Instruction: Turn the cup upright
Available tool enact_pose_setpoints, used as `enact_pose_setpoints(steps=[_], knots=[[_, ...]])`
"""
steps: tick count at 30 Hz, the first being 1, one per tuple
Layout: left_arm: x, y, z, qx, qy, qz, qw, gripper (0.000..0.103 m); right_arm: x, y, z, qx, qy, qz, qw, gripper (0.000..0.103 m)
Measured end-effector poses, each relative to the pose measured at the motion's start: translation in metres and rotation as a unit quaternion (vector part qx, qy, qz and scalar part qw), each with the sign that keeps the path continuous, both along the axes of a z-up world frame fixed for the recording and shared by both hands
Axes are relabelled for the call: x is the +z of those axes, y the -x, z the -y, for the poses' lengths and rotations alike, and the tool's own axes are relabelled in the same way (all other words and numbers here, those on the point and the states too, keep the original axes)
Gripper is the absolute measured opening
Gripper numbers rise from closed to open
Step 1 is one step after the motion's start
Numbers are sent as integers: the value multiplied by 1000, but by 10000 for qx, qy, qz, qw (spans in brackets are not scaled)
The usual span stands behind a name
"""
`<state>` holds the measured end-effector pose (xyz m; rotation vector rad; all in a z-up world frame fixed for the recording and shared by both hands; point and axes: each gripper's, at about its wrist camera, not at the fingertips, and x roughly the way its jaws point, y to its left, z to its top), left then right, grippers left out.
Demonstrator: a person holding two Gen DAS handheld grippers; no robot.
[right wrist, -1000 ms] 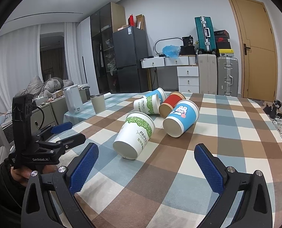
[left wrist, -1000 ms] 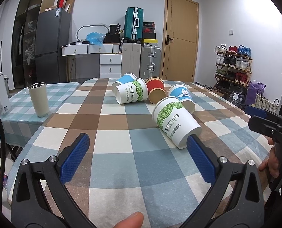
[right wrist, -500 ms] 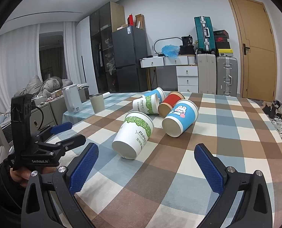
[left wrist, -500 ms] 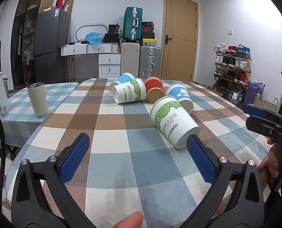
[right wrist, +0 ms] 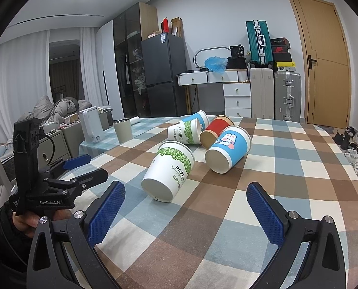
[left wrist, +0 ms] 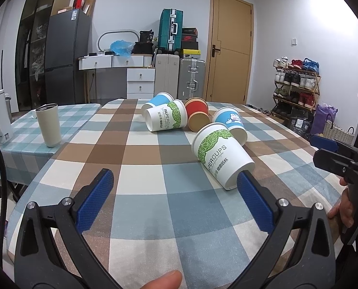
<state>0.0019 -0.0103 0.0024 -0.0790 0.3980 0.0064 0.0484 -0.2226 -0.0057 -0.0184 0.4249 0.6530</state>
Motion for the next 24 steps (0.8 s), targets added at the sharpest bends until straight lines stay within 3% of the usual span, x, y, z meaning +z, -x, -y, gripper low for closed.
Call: enact_pose_setpoints(steps=[15, 24], knots=[[2, 0, 6, -97, -78, 41, 9999, 102, 1, -1, 3, -24, -4, -24, 10000, 103], [3, -2, 7, -103, 75, -7, 9999, 102, 4, -9, 2, -129, 85, -136, 9998, 103]])
